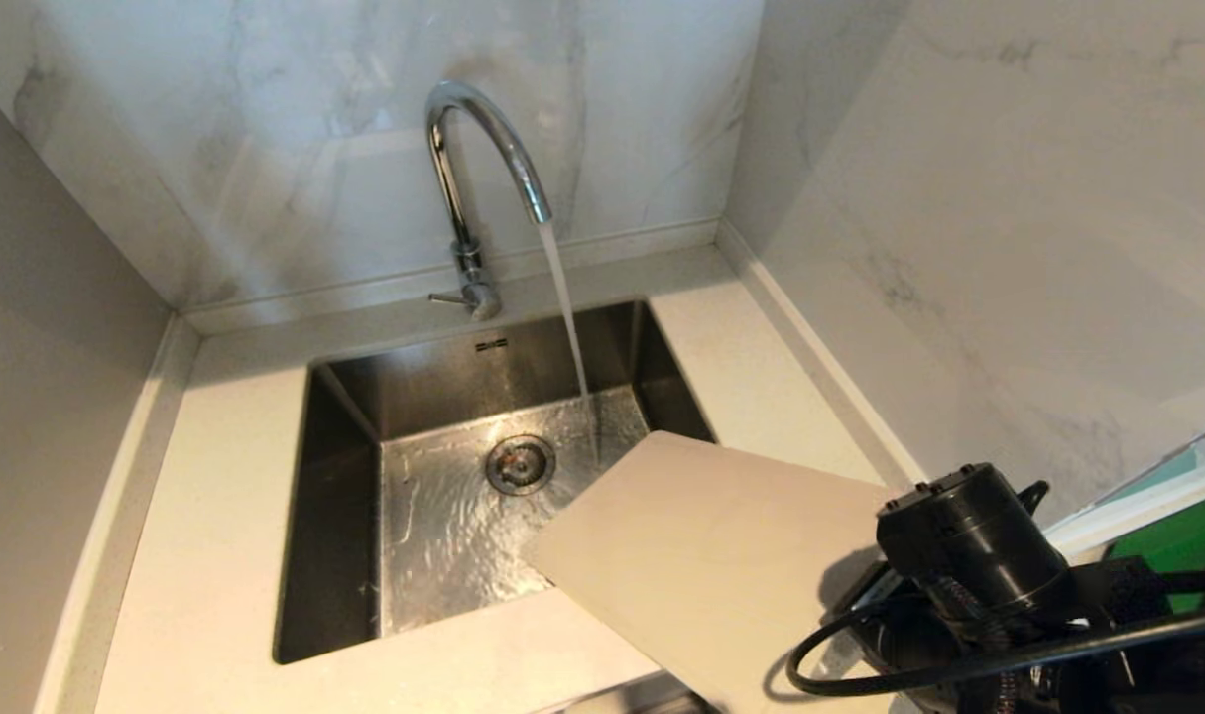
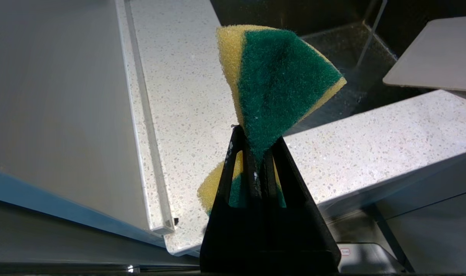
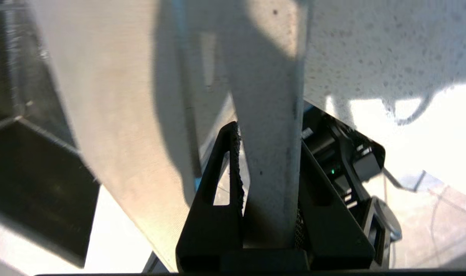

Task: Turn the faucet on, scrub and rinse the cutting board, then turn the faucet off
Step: Pick up the cutting board

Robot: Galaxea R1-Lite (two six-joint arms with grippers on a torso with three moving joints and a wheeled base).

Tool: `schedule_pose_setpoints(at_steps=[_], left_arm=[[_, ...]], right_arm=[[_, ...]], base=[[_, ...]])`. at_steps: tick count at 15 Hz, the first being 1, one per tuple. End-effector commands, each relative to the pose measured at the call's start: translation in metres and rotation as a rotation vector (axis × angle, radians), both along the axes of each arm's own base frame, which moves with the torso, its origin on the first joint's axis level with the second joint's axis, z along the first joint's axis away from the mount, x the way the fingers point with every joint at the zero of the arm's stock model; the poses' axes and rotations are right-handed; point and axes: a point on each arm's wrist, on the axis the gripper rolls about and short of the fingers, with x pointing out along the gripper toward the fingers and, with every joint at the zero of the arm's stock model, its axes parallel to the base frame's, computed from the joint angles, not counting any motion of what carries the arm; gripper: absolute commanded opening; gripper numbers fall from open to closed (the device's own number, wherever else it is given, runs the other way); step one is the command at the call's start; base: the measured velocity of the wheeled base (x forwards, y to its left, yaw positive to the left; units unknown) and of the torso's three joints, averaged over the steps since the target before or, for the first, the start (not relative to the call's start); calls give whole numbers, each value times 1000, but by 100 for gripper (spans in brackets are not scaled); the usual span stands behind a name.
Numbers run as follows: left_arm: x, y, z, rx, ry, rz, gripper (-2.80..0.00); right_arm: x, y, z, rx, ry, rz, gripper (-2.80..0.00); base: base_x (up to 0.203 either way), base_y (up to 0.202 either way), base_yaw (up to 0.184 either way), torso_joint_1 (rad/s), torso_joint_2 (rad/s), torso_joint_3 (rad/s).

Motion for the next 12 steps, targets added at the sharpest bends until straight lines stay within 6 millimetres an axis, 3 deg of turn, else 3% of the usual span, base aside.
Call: schedule_pose_setpoints(at_steps=[1,12], left_arm=[[0,0,-1,0,5,0,-280],[0,0,-1,0,5,0,-280]], right_arm=[[-7,-4,13,22,-52,6,-280],[-21,-18,59,65,-167,3,-280]], base=[[0,0,0,0,0,0],[0,0,0,0,0,0]])
